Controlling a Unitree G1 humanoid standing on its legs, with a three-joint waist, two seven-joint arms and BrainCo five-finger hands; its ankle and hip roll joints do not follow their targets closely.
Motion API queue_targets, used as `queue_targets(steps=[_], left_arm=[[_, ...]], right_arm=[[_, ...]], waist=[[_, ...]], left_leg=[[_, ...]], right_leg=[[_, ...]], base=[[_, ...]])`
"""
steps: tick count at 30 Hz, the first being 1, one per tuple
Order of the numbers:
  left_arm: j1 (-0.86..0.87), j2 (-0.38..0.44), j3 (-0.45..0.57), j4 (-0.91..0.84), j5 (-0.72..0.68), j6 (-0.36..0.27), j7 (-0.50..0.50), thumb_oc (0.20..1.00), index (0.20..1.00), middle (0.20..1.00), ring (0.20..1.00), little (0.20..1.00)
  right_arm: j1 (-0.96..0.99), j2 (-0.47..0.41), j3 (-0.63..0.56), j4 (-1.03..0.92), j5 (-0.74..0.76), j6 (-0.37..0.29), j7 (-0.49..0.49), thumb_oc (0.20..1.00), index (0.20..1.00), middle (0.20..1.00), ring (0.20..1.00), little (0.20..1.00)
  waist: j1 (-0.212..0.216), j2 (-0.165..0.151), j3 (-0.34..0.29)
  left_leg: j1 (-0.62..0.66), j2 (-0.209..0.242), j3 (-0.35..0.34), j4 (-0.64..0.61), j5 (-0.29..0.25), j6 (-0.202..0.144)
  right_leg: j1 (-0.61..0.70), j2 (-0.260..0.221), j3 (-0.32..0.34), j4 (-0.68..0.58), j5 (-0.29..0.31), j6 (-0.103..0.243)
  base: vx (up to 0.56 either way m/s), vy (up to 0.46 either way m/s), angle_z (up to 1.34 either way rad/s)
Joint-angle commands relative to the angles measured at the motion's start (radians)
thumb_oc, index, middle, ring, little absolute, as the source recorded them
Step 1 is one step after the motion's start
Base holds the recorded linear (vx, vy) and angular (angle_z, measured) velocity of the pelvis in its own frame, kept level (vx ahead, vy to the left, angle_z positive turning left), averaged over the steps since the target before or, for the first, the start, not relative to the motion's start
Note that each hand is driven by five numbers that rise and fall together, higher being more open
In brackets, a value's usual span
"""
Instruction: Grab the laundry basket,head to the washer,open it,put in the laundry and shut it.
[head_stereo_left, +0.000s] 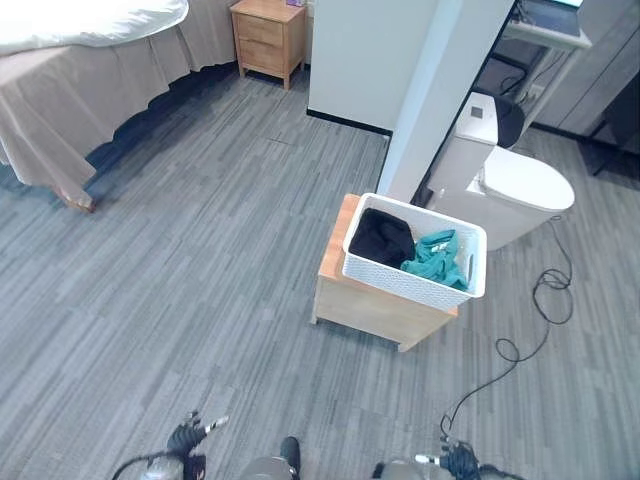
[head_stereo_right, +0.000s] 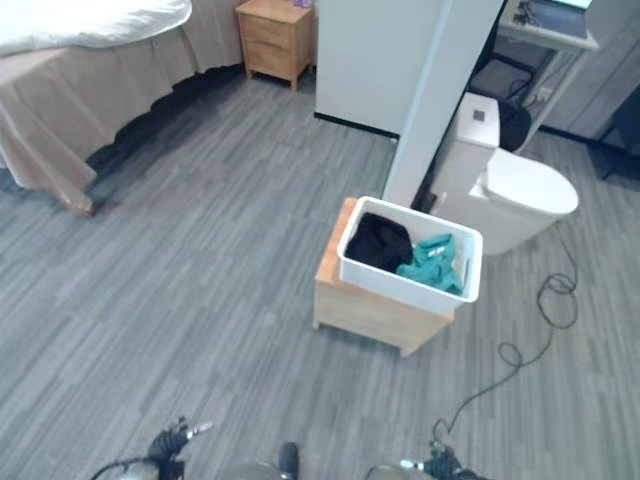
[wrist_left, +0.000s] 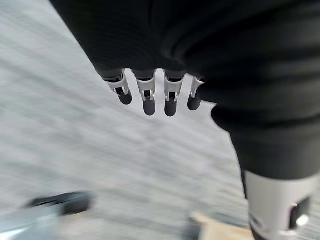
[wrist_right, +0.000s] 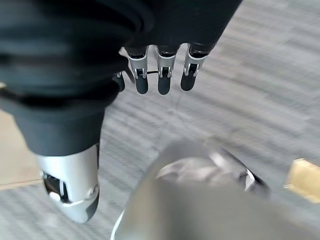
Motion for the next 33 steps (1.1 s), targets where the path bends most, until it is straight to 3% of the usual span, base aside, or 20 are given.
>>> queue_targets(steps=[1,6,9,10,11,14,15,16,17,18,19,21,24,27,33], left_arm=[[0.056,0.022,0.039,-0.020,-0.044,-0.009,0.004,1.000,1.000,1.000,1.000,1.000],[0.069,0.021,0.030,-0.035,-0.018,-0.017,-0.004,1.000,1.000,1.000,1.000,1.000],[0.082,0.031,0.027,-0.059,-0.006,-0.017,-0.012,1.000,1.000,1.000,1.000,1.000],[0.093,0.040,0.045,-0.092,-0.036,-0.017,-0.009,1.000,1.000,1.000,1.000,1.000],[0.093,0.040,0.045,-0.092,-0.036,-0.017,-0.009,1.000,1.000,1.000,1.000,1.000],[0.114,0.059,0.096,-0.197,-0.078,-0.015,-0.003,1.000,1.000,1.000,1.000,1.000],[0.116,0.068,0.119,-0.243,-0.093,-0.011,0.011,1.000,1.000,1.000,1.000,1.000],[0.112,0.075,0.167,-0.329,-0.100,-0.006,0.043,1.000,1.000,1.000,1.000,1.000],[0.113,0.075,0.166,-0.330,-0.099,-0.005,0.044,1.000,1.000,1.000,1.000,1.000],[0.110,0.077,0.185,-0.378,-0.099,0.000,0.062,1.000,1.000,1.000,1.000,1.000],[0.111,0.088,0.215,-0.446,-0.081,0.009,0.083,1.000,1.000,1.000,1.000,1.000],[0.110,0.096,0.224,-0.467,-0.064,0.012,0.095,1.000,1.000,1.000,1.000,1.000],[0.115,0.112,0.273,-0.550,0.013,0.030,0.146,1.000,1.000,1.000,1.000,1.000],[0.124,0.116,0.292,-0.603,0.083,0.064,0.160,1.000,1.000,1.000,1.000,1.000],[0.152,0.199,0.270,-0.785,0.148,0.143,0.068,1.000,1.000,1.000,1.000,1.000]], right_arm=[[-0.007,-0.039,-0.032,0.026,0.004,0.031,-0.039,1.000,1.000,1.000,1.000,1.000],[0.002,-0.054,-0.069,0.056,0.018,0.039,-0.041,1.000,1.000,1.000,1.000,1.000],[0.024,-0.058,-0.102,0.076,0.031,0.035,-0.051,1.000,1.000,1.000,1.000,1.000],[0.056,-0.058,-0.175,0.090,0.118,0.018,-0.069,1.000,1.000,1.000,1.000,1.000],[0.056,-0.058,-0.175,0.090,0.118,0.018,-0.069,1.000,1.000,1.000,1.000,1.000],[0.098,-0.079,-0.256,-0.007,0.194,-0.001,-0.087,1.000,1.000,1.000,1.000,1.000],[0.112,-0.102,-0.279,-0.091,0.194,-0.005,-0.102,1.000,1.000,1.000,1.000,1.000],[0.159,-0.144,-0.323,-0.316,0.155,0.007,-0.133,1.000,1.000,1.000,1.000,1.000],[0.161,-0.143,-0.325,-0.319,0.154,0.009,-0.133,1.000,1.000,1.000,1.000,1.000],[0.178,-0.171,-0.351,-0.410,0.133,0.017,-0.147,1.000,1.000,1.000,1.000,1.000],[0.177,-0.202,-0.378,-0.533,0.104,0.027,-0.155,1.000,1.000,1.000,1.000,1.000],[0.175,-0.210,-0.386,-0.574,0.089,0.032,-0.160,1.000,1.000,1.000,1.000,1.000],[0.164,-0.233,-0.389,-0.730,0.003,0.051,-0.167,1.000,1.000,1.000,1.000,1.000],[0.175,-0.223,-0.393,-0.832,-0.059,0.073,-0.153,1.000,1.000,1.000,1.000,1.000],[0.139,-0.249,-0.360,-0.913,-0.098,0.131,-0.076,1.000,1.000,1.000,1.000,1.000]], waist=[[-0.001,-0.041,0.020],[-0.029,-0.057,0.010],[-0.028,-0.076,-0.012],[-0.036,-0.062,-0.026],[-0.038,-0.064,-0.028],[-0.051,-0.046,-0.037],[-0.050,-0.043,-0.027],[-0.057,-0.039,-0.010],[-0.060,-0.040,-0.013],[-0.060,-0.037,-0.005],[-0.054,-0.029,-0.006],[-0.049,-0.027,-0.008],[-0.034,-0.010,-0.004],[-0.042,0.011,-0.025],[-0.039,0.036,-0.050]], left_leg=[[-0.132,0.092,-0.034,0.109,-0.010,-0.090],[-0.065,0.085,-0.066,0.086,-0.044,-0.131],[-0.057,0.102,-0.068,0.091,-0.050,-0.161],[-0.043,0.167,-0.084,0.092,-0.031,-0.207],[-0.047,0.165,-0.086,0.090,-0.027,-0.206],[-0.071,0.229,-0.110,0.179,-0.003,-0.239],[-0.116,0.233,-0.148,0.271,0.040,-0.242],[-0.189,0.225,-0.217,0.376,0.090,-0.244],[-0.194,0.221,-0.220,0.374,0.096,-0.243],[-0.211,0.230,-0.226,0.354,0.112,-0.244],[-0.205,0.251,-0.229,0.240,0.110,-0.248],[-0.203,0.257,-0.239,0.165,0.131,-0.247],[-0.208,0.282,-0.314,0.031,0.180,-0.260],[-0.183,0.289,-0.282,0.030,0.170,-0.266],[-0.117,0.237,-0.223,-0.010,0.130,-0.248]], right_leg=[[0.136,0.042,0.023,-0.216,0.172,0.006],[0.123,0.024,0.147,-0.471,0.272,0.054],[0.173,0.046,0.148,-0.533,0.256,0.051],[0.189,0.096,0.141,-0.491,0.198,0.027],[0.187,0.094,0.140,-0.493,0.200,0.027],[0.225,0.151,0.121,-0.483,0.131,-0.017],[0.237,0.172,0.128,-0.486,0.117,-0.038],[0.258,0.205,0.136,-0.492,0.088,-0.069],[0.255,0.202,0.133,-0.494,0.090,-0.069],[0.266,0.208,0.129,-0.494,0.075,-0.074],[0.278,0.211,0.138,-0.492,0.051,-0.073],[0.278,0.213,0.147,-0.490,0.044,-0.072],[0.284,0.229,0.195,-0.462,0.010,-0.067],[0.305,0.222,0.211,-0.453,-0.005,-0.062],[0.327,0.152,0.242,-0.487,0.035,-0.015]], base=[[0.24,-0.156,0.11],[0.21,-0.193,0.42],[0.17,-0.307,0.23],[0.15,-0.373,0.05],[0.15,-0.399,-0.08],[0.07,-0.271,0.00],[-0.03,-0.317,-0.01],[-0.04,-0.250,0.00],[-0.02,-0.169,0.01],[0.08,0.003,0.10],[0.11,0.031,0.15],[0.09,0.061,0.00],[0.12,0.085,-0.28],[0.18,0.142,-0.53],[0.16,0.216,-0.30]])
